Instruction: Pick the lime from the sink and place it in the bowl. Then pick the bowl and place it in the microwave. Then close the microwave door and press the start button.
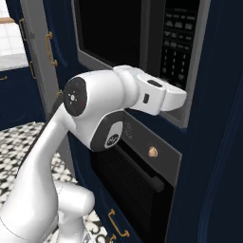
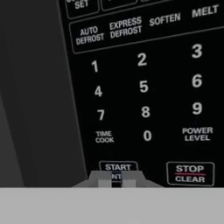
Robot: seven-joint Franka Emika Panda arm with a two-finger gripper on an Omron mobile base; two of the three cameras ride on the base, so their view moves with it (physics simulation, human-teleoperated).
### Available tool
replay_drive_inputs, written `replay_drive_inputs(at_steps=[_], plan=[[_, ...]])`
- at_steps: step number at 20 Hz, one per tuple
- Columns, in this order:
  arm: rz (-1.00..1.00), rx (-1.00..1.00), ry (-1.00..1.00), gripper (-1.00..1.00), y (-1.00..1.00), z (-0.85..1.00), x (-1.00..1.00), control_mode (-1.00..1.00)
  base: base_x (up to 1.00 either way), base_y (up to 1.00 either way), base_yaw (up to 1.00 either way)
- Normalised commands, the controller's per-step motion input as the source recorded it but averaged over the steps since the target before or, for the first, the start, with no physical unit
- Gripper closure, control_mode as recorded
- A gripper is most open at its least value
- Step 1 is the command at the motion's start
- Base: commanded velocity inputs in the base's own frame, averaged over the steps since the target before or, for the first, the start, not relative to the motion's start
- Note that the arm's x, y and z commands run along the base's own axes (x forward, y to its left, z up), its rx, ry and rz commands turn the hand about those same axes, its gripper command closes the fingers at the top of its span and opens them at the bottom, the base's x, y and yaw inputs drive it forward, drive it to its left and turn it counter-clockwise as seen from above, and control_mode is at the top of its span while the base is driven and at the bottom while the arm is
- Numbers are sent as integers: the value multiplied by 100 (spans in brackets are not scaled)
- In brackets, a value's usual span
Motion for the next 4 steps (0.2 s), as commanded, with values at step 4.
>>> replay_drive_inputs(at_steps=[4], plan=[[-2, 0, -6, 100, 0, -14, 98, -100, 0, 0, 0]])
